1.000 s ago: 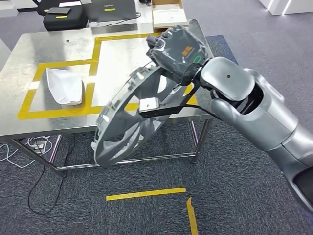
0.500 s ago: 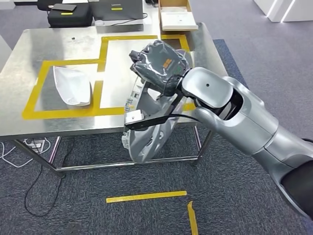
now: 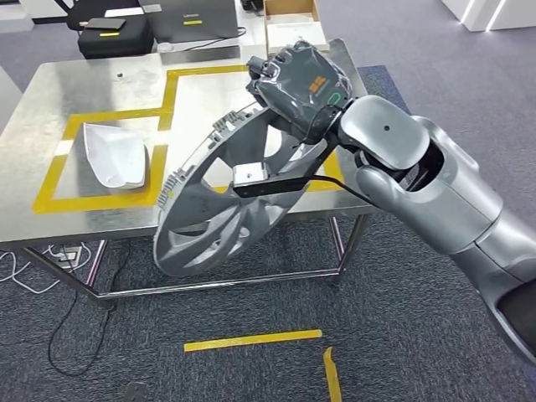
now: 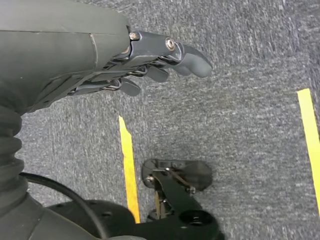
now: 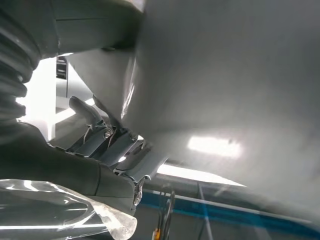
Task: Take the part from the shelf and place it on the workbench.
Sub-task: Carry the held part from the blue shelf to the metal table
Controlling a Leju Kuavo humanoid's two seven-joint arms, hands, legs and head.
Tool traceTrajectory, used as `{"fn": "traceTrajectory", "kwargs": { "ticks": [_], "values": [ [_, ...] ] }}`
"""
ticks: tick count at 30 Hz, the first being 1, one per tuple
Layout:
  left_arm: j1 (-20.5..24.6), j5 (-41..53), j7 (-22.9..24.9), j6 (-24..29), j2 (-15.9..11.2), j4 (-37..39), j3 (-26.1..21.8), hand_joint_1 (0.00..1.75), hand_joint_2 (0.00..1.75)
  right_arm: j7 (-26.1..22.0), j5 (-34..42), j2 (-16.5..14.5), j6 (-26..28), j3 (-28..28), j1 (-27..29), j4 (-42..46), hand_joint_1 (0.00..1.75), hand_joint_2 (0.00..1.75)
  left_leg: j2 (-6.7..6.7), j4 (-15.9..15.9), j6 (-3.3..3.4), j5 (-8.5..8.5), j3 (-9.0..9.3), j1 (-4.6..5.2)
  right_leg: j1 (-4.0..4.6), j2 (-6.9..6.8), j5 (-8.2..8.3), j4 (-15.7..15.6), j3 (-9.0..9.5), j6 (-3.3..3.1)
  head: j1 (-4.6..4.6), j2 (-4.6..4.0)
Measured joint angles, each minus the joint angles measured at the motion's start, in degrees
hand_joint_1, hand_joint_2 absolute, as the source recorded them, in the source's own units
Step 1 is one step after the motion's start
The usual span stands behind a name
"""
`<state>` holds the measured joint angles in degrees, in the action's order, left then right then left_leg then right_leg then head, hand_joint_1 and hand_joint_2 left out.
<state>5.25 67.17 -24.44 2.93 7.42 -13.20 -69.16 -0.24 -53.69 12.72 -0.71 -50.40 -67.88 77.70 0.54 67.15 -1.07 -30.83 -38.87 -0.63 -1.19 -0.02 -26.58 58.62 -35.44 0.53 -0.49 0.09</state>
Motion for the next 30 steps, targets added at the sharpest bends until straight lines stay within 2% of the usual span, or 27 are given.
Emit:
{"fn": "traceTrajectory", "kwargs": {
  "ticks": [2, 3, 4, 6, 7, 9, 12, 14, 16, 17, 18, 19, 20, 21, 22, 23, 24, 27, 29, 30],
  "values": [
    [-0.07, 0.00, 0.00, 0.00, 0.07, 0.00, 0.01, 0.00, 1.75, 0.00, -0.07, 0.00, 0.02, 0.04, -0.02, 0.09, 1.75, 1.75, -0.01, 6.68, -0.40, -2.24, -3.24, -0.17, 0.02, 0.00, -0.11, 0.01, 0.15, -0.18, -0.01, 0.00],
    [-0.11, 0.00, 0.01, 0.00, 0.08, 0.00, 0.01, 0.00, 1.75, 0.02, -0.11, 0.00, 0.02, 0.04, 0.04, 0.10, 1.75, 1.75, -0.01, 7.83, -0.49, -2.00, -3.91, -0.22, 0.03, 0.04, -0.15, 0.01, 0.21, -0.20, -0.02, 0.00],
    [-0.13, 0.00, 0.01, 0.00, 0.08, 0.00, 0.02, 0.00, 1.75, 0.05, -0.19, 0.00, 0.02, 0.06, 0.07, 0.12, 1.75, 1.75, -0.02, 6.75, -0.50, -0.66, -3.55, -0.27, 0.02, 0.10, -0.19, 0.02, 0.30, -0.17, -0.03, 0.00],
    [-0.13, 0.00, 0.02, 0.00, 0.03, 0.00, 0.04, 0.00, 1.75, 0.15, -0.38, 0.00, 0.06, 0.17, 0.01, 0.25, 1.75, 1.75, -0.06, -0.17, -0.28, 3.32, -0.51, -0.36, 0.02, 0.19, -0.34, 0.03, 0.51, 0.01, -0.03, 0.00],
    [-0.10, 0.00, 0.02, 0.00, 0.01, 0.00, 0.04, 0.00, 1.75, 0.20, -0.49, 0.01, 0.10, 0.27, -0.10, 0.33, 1.75, 1.75, -0.09, -3.75, -0.08, 4.52, 1.14, -0.30, 0.11, 0.27, -0.47, 0.07, 0.52, 0.22, -0.01, 0.00],
    [-0.01, 0.00, -0.02, 0.01, 0.02, 0.01, 0.05, 0.00, 1.75, 0.30, -0.73, 0.02, 0.18, 0.42, -0.29, 0.43, 1.75, 1.75, -0.14, -7.44, 0.63, 4.75, 2.75, -0.08, 0.29, 0.37, -0.41, -0.02, 0.48, 0.90, 0.00, 0.01],
    [-0.14, -0.02, -0.09, 0.02, 0.11, 0.01, 0.07, 0.00, 1.75, 0.42, -1.15, 0.12, 0.19, 0.47, -0.34, 0.55, 1.75, 1.75, -0.15, -8.30, 1.95, 4.44, 3.38, -0.06, 0.29, 0.37, -0.27, 0.35, 0.39, 1.97, 0.08, 0.00],
    [-0.13, -0.04, -0.10, 0.02, 0.12, 0.01, 0.07, 0.00, 1.75, 0.45, -1.32, 0.27, 0.20, 0.56, -0.43, 0.74, 1.75, 1.75, -0.15, -8.47, 2.57, 4.49, 3.84, -0.12, 0.18, 0.34, -2.15, 3.59, -1.39, 2.27, 0.32, 0.00],
    [-0.07, -0.07, -0.11, 0.02, 0.10, 0.02, 0.08, 0.00, 1.75, 0.44, -1.38, 0.40, 0.21, 0.63, -0.34, 0.88, 1.75, 1.75, -0.20, -8.46, 2.97, 4.32, 3.95, -0.01, 0.18, 0.35, -5.14, 10.68, -5.29, 2.44, 0.50, 0.00],
    [-0.06, -0.09, -0.11, 0.02, 0.12, 0.02, 0.09, 0.00, 1.75, 0.44, -1.41, 0.48, 0.20, 0.64, -0.17, 0.91, 1.75, 1.75, -0.21, -8.43, 3.10, 4.20, 4.03, 0.05, 0.19, 0.35, -6.12, 13.89, -7.24, 2.51, 0.50, 0.00],
    [-0.08, -0.09, -0.11, 0.02, 0.14, 0.02, 0.09, 0.00, 1.75, 0.43, -1.44, 0.55, 0.20, 0.63, 0.05, 0.92, 1.75, 1.75, -0.20, -8.41, 3.21, 4.03, 4.19, 0.08, 0.18, 0.34, -6.21, 15.57, -8.51, 2.59, 0.50, 0.00],
    [-0.11, -0.09, -0.11, 0.02, 0.16, 0.02, 0.09, 0.00, 1.75, 0.43, -1.46, 0.61, 0.19, 0.63, 0.21, 0.92, 1.75, 1.75, -0.16, -8.39, 3.23, 3.80, 4.44, 0.09, 0.15, 0.33, -5.17, 15.15, -8.80, 2.64, 0.52, 0.00],
    [-0.16, -0.09, -0.13, 0.01, 0.20, 0.02, 0.09, 0.00, 1.75, 0.42, -1.48, 0.68, 0.19, 0.63, 0.30, 0.92, 1.75, 1.75, -0.09, -8.37, 3.16, 3.51, 4.80, 0.08, 0.11, 0.30, -3.10, 12.61, -8.04, 2.62, 0.54, 0.00],
    [-0.22, -0.09, -0.15, 0.01, 0.24, 0.02, 0.09, 0.00, 1.75, 0.42, -1.49, 0.75, 0.19, 0.65, 0.29, 0.93, 1.75, 1.75, -0.02, -8.36, 2.98, 3.15, 5.18, 0.08, 0.08, 0.25, -0.58, 8.83, -6.72, 2.56, 0.55, 0.00],
    [-0.24, -0.10, -0.18, 0.00, 0.28, 0.02, 0.09, 0.00, 1.75, 0.43, -1.51, 0.87, 0.22, 0.66, 0.19, 0.94, 1.75, 1.75, 0.02, -8.33, 2.73, 2.80, 5.48, 0.14, 0.15, 0.20, 1.09, 5.29, -5.39, 2.46, 0.54, 0.00],
    [-0.21, -0.12, -0.22, -0.01, 0.31, 0.02, 0.09, 0.00, 1.75, 0.43, -1.56, 0.99, 0.25, 0.67, 0.06, 1.01, 1.75, 1.75, 0.03, -8.28, 2.42, 2.49, 5.60, 0.20, 0.26, 0.15, 1.88, 2.48, -4.10, 2.20, 0.51, 0.01],
    [-0.18, -0.15, -0.27, -0.01, 0.33, 0.03, 0.09, 0.00, 1.75, 0.43, -1.65, 1.08, 0.29, 0.68, 0.00, 1.16, 1.75, 1.75, -0.01, -8.21, 2.11, 2.27, 5.69, 0.26, 0.39, 0.14, 1.97, 0.83, -3.36, 1.89, 0.48, 0.01],
    [-0.05, -0.20, -0.49, -0.03, 0.37, 0.04, 0.09, 0.00, 1.75, 0.45, -1.93, 1.34, 0.37, 0.73, 0.09, 1.59, 1.75, 1.75, -0.10, -7.72, 1.27, 1.97, 6.01, 0.25, 0.43, 0.14, 1.23, -0.24, -2.00, 0.73, 0.53, 0.01],
    [-0.01, -0.20, -0.54, -0.04, 0.36, 0.04, 0.08, 0.00, 1.75, 0.48, -2.01, 1.57, 0.38, 0.83, 0.05, 1.70, 1.75, 1.75, -0.12, -4.71, 0.71, 1.35, 4.65, 0.17, 0.15, 0.06, 0.78, -0.41, -0.87, 0.11, 0.34, 0.01],
    [-0.01, -0.20, -0.55, -0.04, 0.36, 0.04, 0.08, 0.00, 1.75, 0.46, -2.02, 1.58, 0.38, 0.85, 0.06, 1.75, 1.75, 1.75, -0.16, -1.56, 0.44, 0.50, 2.89, 0.08, 0.09, 0.03, 0.45, -0.49, -0.34, -0.08, 0.19, 0.01]
  ]
}}
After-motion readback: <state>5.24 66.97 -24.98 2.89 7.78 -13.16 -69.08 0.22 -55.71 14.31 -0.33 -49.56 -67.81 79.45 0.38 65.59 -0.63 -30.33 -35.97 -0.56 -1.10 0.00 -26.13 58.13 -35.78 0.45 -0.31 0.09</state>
